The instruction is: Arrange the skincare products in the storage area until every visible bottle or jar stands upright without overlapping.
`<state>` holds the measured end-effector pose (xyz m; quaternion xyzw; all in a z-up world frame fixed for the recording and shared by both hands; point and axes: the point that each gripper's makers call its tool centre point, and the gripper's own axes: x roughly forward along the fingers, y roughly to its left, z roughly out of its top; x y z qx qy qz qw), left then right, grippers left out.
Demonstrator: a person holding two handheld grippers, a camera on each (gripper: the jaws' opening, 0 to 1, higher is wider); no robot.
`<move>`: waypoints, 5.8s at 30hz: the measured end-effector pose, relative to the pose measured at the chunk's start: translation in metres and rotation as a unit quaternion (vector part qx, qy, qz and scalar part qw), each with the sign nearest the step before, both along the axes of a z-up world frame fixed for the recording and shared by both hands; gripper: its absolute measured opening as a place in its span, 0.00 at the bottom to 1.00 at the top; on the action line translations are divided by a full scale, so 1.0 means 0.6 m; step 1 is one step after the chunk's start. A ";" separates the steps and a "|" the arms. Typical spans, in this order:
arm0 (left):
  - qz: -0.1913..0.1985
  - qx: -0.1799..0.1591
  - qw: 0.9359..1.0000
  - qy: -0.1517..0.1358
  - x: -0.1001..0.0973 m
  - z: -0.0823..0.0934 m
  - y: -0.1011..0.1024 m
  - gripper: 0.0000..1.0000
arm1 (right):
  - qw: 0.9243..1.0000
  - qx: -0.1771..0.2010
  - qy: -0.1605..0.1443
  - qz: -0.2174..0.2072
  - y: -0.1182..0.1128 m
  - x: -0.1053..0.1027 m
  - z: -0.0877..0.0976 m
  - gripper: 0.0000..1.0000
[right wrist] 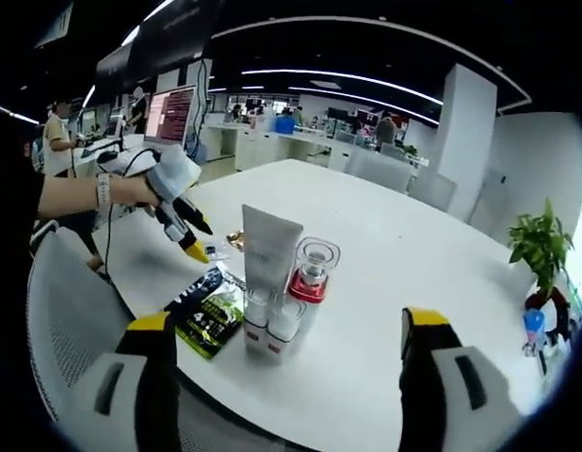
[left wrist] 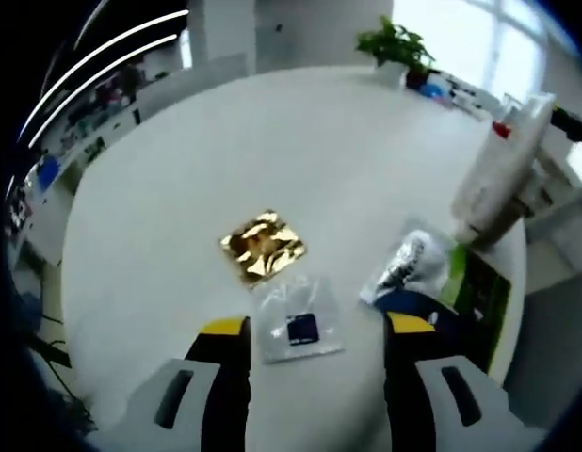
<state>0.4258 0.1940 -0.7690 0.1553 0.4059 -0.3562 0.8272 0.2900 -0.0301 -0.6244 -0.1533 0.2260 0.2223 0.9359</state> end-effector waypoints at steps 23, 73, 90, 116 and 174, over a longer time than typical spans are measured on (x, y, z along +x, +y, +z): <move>0.040 0.019 0.999 0.003 0.013 -0.022 0.011 0.47 | 1.000 0.001 0.009 -0.030 -0.026 -0.005 -0.015 0.99; -0.122 0.065 0.990 0.036 -0.095 -0.031 0.015 0.37 | 1.000 0.011 0.024 0.013 0.001 0.003 -0.036 0.99; -0.241 0.096 0.965 0.041 -0.165 -0.029 0.005 0.37 | 0.999 0.008 0.029 0.022 0.005 0.005 -0.042 0.99; -0.358 0.118 0.926 0.032 -0.217 -0.031 -0.011 0.36 | 0.999 0.004 0.035 0.027 0.008 0.002 -0.043 0.99; -0.171 0.080 0.982 0.008 -0.186 -0.009 0.001 0.84 | 0.999 -0.011 0.033 0.025 -0.010 0.006 -0.048 0.99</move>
